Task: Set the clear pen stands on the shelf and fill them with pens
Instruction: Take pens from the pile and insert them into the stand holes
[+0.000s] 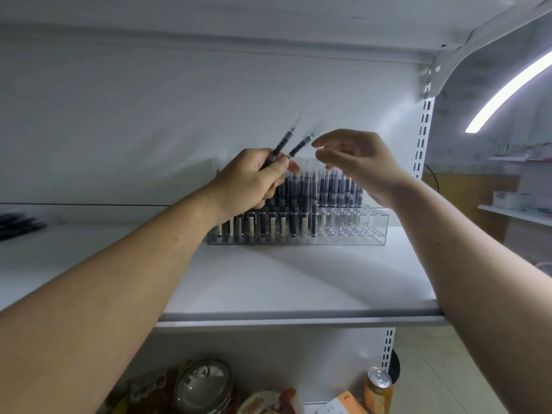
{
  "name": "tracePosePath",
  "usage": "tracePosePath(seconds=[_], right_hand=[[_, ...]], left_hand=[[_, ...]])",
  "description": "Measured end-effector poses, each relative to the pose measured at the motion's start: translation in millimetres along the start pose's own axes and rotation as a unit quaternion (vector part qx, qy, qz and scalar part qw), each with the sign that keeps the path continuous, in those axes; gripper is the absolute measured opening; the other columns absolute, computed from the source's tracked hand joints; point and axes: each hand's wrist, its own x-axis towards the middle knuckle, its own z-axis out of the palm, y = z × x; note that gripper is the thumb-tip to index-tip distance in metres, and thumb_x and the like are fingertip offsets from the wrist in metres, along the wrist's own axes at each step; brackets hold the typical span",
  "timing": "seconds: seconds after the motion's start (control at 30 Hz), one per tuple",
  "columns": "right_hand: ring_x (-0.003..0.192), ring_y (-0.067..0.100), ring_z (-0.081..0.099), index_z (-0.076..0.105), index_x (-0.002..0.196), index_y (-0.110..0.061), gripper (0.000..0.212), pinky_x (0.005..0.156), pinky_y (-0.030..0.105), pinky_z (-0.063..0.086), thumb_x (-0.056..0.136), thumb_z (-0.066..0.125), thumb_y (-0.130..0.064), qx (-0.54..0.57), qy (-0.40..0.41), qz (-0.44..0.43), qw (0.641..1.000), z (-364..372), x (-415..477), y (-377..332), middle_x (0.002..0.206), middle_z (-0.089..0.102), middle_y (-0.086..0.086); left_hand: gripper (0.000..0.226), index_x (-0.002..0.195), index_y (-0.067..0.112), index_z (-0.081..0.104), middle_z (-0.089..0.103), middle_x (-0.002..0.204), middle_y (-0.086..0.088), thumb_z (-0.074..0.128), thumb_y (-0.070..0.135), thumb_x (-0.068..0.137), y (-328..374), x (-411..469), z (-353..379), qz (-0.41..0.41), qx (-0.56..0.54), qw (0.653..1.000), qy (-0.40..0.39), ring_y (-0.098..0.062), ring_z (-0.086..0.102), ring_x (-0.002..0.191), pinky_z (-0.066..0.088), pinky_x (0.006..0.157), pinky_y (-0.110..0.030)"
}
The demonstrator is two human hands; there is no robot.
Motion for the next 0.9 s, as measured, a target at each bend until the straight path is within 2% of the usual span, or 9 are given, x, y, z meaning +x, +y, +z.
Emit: tracePosePath(seconds=[0.07,0.13,0.2,0.33,0.43,0.57,0.73,0.8,0.9], right_hand=[[0.079,0.005,0.067,0.074,0.102,-0.025,0.011,0.068,0.019,0.052,0.092,0.076,-0.028,0.059,-0.007,0.009,0.998,1.0,-0.7,-4.0,0.092,0.075,-0.003],[0.081,0.014,0.065,0.075,0.097,-0.017,0.029,0.071,0.023,0.048,0.083,0.077,-0.042,0.091,-0.013,0.024,0.995,2.3,-1.6,-4.4,0.090,0.074,0.003],[0.085,0.021,0.064,0.075,0.095,-0.012,0.036,0.071,0.031,0.046,0.079,0.078,-0.044,0.126,-0.008,0.039,0.991,2.8,-0.4,-3.5,0.093,0.074,0.010],[0.086,0.022,0.070,0.071,0.096,-0.002,0.011,0.066,0.029,0.043,0.100,0.066,-0.011,0.244,0.046,0.062,0.967,1.5,6.5,-3.8,0.093,0.075,0.012],[0.076,0.025,0.072,0.063,0.091,-0.003,0.018,0.060,0.029,0.041,0.102,0.049,-0.002,0.298,0.140,0.071,0.942,-3.3,11.5,-3.0,0.083,0.075,0.013],[0.066,0.018,0.071,0.061,0.100,-0.008,0.012,0.054,0.023,0.046,0.103,0.050,-0.006,0.184,0.234,0.061,0.953,-8.7,15.0,5.5,0.078,0.073,0.007],[0.064,0.011,0.074,0.063,0.109,-0.011,0.008,0.045,0.012,0.041,0.107,0.059,-0.017,-0.008,0.163,0.055,0.985,-0.5,11.3,11.8,0.088,0.078,0.004],[0.059,0.006,0.072,0.064,0.109,-0.009,0.009,0.042,0.013,0.040,0.107,0.059,-0.016,-0.027,0.136,0.065,0.988,2.7,9.5,12.8,0.087,0.077,0.003],[0.068,0.013,0.076,0.064,0.111,-0.006,0.012,0.052,0.030,0.053,0.107,0.058,-0.016,-0.055,0.110,0.075,0.990,4.9,6.7,11.9,0.088,0.077,0.002]], left_hand=[[0.029,0.119,0.005,0.067,0.043,0.077,-0.003,0.043,0.022,0.115,0.3,0.3,0.7,-0.001,0.011,1.000,-0.005,-0.007,0.037,0.054,0.030,0.047,-0.024],[0.028,0.117,0.007,0.068,0.045,0.078,-0.003,0.044,0.022,0.115,0.3,0.3,1.3,0.001,0.033,0.999,-0.012,-0.007,0.039,0.055,0.033,0.047,-0.023],[0.028,0.117,0.008,0.068,0.047,0.078,-0.003,0.045,0.023,0.115,0.4,0.5,1.8,0.004,0.048,0.999,-0.014,-0.006,0.042,0.055,0.034,0.048,-0.022],[0.030,0.111,0.010,0.070,0.055,0.075,-0.001,0.045,0.026,0.114,1.2,0.1,2.4,0.032,0.105,0.994,-0.005,-0.008,0.048,0.056,0.040,0.054,-0.026],[0.030,0.106,0.014,0.072,0.064,0.077,0.000,0.046,0.028,0.113,2.2,-2.2,3.7,0.060,0.182,0.981,-0.001,-0.021,0.057,0.063,0.049,0.063,-0.041],[0.025,0.102,0.019,0.069,0.067,0.080,-0.006,0.049,0.028,0.112,5.2,-4.3,3.9,0.097,0.218,0.971,0.013,-0.026,0.062,0.069,0.053,0.069,-0.042],[0.024,0.109,0.018,0.068,0.065,0.080,-0.015,0.047,0.029,0.113,5.6,-3.4,2.5,0.149,0.247,0.957,0.037,-0.029,0.057,0.062,0.049,0.062,-0.044],[0.023,0.112,0.018,0.068,0.065,0.082,-0.011,0.047,0.028,0.113,4.0,-2.1,0.8,0.156,0.257,0.952,0.048,-0.025,0.056,0.063,0.049,0.062,-0.043],[0.024,0.121,0.021,0.067,0.063,0.094,0.007,0.047,0.027,0.112,3.5,-0.4,-1.6,0.170,0.276,0.942,0.084,-0.009,0.059,0.083,0.050,0.075,-0.034]])
